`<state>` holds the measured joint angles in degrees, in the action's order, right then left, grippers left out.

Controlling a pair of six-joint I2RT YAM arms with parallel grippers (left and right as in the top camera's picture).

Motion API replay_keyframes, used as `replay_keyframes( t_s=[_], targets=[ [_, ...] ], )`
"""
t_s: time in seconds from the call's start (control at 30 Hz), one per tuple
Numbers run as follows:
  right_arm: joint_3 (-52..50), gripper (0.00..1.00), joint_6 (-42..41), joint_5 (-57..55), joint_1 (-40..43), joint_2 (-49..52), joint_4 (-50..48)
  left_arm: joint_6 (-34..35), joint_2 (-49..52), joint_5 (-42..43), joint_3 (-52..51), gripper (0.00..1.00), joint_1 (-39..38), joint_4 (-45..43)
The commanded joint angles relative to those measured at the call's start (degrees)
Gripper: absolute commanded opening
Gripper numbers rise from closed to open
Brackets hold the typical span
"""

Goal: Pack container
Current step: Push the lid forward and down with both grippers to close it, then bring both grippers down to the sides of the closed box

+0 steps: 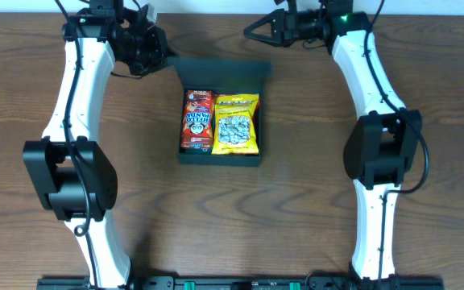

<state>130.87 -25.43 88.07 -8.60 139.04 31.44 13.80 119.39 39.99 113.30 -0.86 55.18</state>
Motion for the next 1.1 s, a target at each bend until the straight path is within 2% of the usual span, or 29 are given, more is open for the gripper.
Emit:
replay_keyframes(
  t_s=[0.0,0.17,0.37,0.53,0.63,0.7,0.87,1.07],
  targets=[
    [0.6,0.02,-0.7,1.3,-1.2,-3.3,-0.5,-4.6,-1.9,-3.5,1.3,0.06,0.0,2.4],
    [0.6,0.01,-2.5,1.3,-0.6,-3.8,-3.5,-6.2,-1.9,-3.9,1.3,0.06,-0.7,3.9],
    [0.6,0.01,-1.9,-1.6,-0.2,-4.0,-6.7,-6.1,-1.9,-9.3,1.3,0.06,-2.6,4.0],
    [0.6,0.01,3.9,-22.1,-0.2,-4.0,0.9,-6.0,-1.9,-12.9,1.3,0.06,-4.1,3.5],
    [0.6,0.01,9.4,-50.8,-1.0,-4.0,12.5,-5.2,-1.9,-15.1,1.3,0.06,-4.8,2.8],
    [0.6,0.01,10.2,-62.2,-1.7,-4.1,16.2,-3.0,-1.9,-18.8,1.3,0.06,-5.3,2.4],
    [1.5,0.01,16.3,-70.4,-2.3,-8.1,22.2,-1.8,-3.3,-27.8,1.3,0.06,-7.2,2.0],
    [1.5,0.01,29.1,-75.5,-2.4,-18.1,31.5,-5.7,-9.2,-28.4,1.3,0.06,-8.3,2.1]
  ],
)
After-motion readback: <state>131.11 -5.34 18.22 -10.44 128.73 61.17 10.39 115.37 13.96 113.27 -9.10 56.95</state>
